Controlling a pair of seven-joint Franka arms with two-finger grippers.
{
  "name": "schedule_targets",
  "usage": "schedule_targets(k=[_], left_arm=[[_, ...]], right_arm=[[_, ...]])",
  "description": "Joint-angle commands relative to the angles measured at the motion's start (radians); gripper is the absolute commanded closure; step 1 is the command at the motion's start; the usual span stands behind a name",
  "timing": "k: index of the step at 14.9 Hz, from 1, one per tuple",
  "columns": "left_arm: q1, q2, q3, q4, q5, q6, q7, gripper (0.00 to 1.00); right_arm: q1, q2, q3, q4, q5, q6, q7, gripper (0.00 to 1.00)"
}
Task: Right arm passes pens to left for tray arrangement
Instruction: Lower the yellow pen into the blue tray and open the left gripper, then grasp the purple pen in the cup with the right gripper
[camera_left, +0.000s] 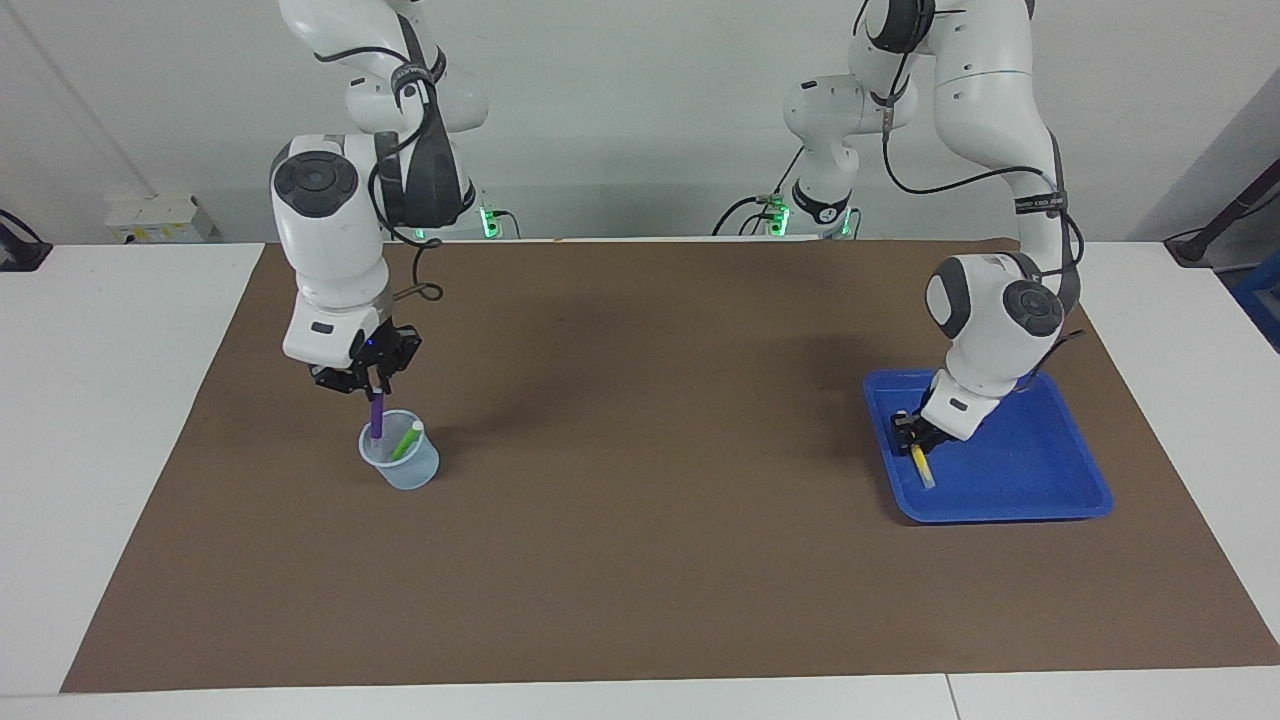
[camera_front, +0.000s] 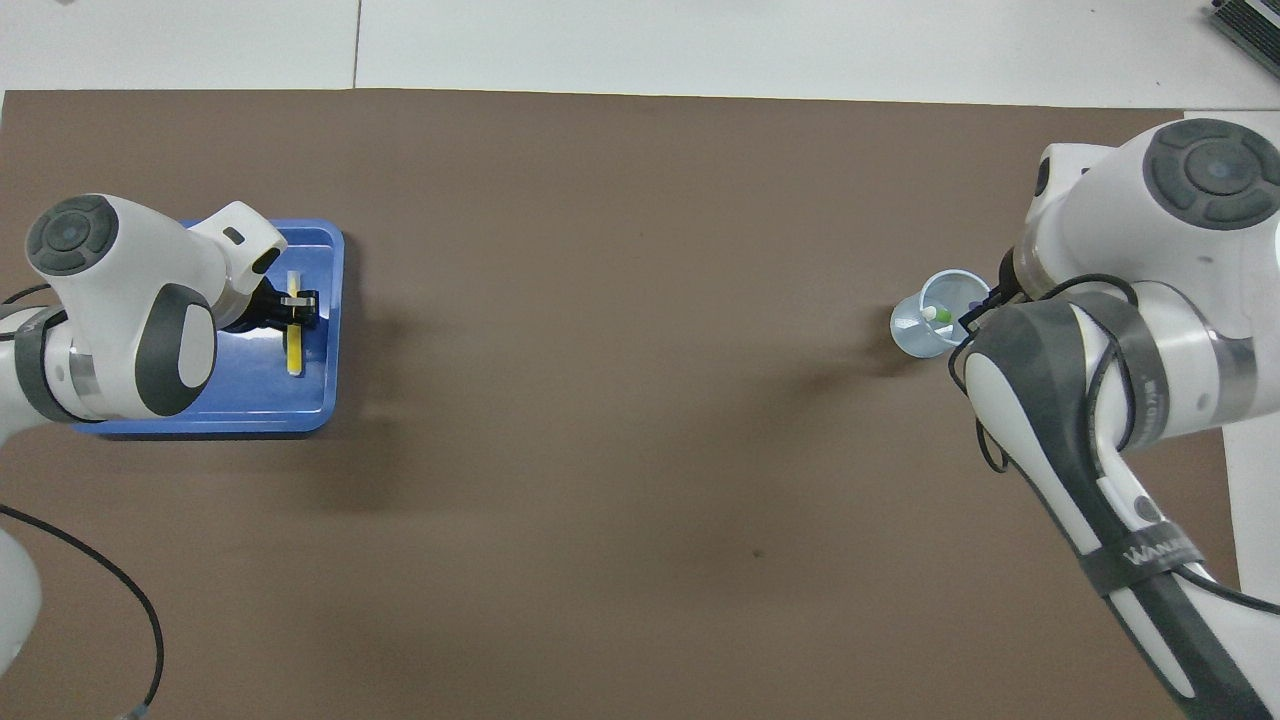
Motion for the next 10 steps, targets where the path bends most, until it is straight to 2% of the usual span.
schedule_targets(k=[1, 5, 7, 10], left_arm=[[-0.008, -0.007, 0.009, 0.004, 0.009, -0.014, 0.006, 0.58], [-0.005, 0.01, 0.006, 0.142, 0.008, -0.182, 0.006, 0.59], [-0.008, 0.01, 0.005, 0.188, -0.012, -0.241, 0.004, 0.59], [-0.002, 0.007, 0.008, 0.244, -0.098, -0.31, -0.016, 0.59]], right_arm=[[-0.019, -0.014, 0.009, 0.081, 0.065, -0.1, -0.032, 1.0], [-0.022, -0.014, 0.003, 0.226, 0.168, -0.24, -0.023, 1.0], [-0.023, -0.014, 0.0, 0.264, 0.219, -0.283, -0.011, 1.0], [-0.028, -0.016, -0.003, 0.281, 0.33, -0.305, 0.112, 1.0]])
